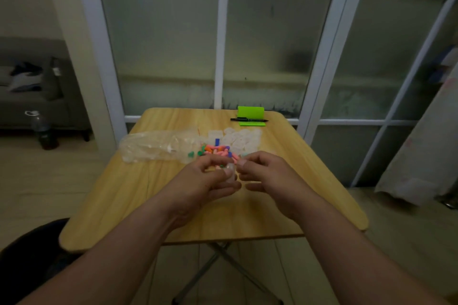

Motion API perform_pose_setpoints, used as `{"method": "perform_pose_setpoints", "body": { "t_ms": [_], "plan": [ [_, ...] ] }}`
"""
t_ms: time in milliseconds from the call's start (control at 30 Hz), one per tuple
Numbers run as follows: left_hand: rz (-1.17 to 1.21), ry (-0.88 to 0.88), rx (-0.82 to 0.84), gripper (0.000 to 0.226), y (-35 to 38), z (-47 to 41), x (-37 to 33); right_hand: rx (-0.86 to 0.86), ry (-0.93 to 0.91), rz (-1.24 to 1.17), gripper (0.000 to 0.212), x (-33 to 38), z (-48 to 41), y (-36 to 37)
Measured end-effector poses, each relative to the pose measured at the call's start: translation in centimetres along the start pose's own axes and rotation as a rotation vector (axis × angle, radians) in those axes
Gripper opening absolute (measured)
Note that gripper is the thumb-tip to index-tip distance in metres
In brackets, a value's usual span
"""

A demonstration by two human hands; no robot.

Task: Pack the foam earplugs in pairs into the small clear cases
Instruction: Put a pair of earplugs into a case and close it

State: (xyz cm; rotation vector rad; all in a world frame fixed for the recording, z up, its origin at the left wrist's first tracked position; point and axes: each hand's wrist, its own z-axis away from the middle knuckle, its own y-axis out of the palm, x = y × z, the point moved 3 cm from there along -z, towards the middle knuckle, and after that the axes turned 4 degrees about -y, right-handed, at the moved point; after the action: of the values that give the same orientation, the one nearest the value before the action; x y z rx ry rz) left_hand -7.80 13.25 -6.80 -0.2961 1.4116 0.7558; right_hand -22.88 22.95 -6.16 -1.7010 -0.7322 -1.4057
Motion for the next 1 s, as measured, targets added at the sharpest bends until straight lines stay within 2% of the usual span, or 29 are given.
{"method": "perform_pose_setpoints", "body": {
  "t_ms": [100,333,833,1000],
  "plan": [
    [-0.038,-0.008,0.031,0.028,0.0,0.1,0.3,0.054,0.026,-0.005,0.022,-0.1,0.1,0.8],
    [-0.089,-0.069,0.052,0.032,-0.6,0.5,0.7,0.037,0.031,0.0,0.028,0.0,0.4,1.1],
    [-0.269,-0.058,0.048,0.027,-0.9,1.1,1.1,0.116,0.107,-0.019,0.019,-1.0,1.1,2.0],
    [-0.187,-0.065,-0.022,0.026,-1.4,1.0,1.2,0.07,0.142,-0.047,0.014,-1.2,0.7,2.2]
  ]
}}
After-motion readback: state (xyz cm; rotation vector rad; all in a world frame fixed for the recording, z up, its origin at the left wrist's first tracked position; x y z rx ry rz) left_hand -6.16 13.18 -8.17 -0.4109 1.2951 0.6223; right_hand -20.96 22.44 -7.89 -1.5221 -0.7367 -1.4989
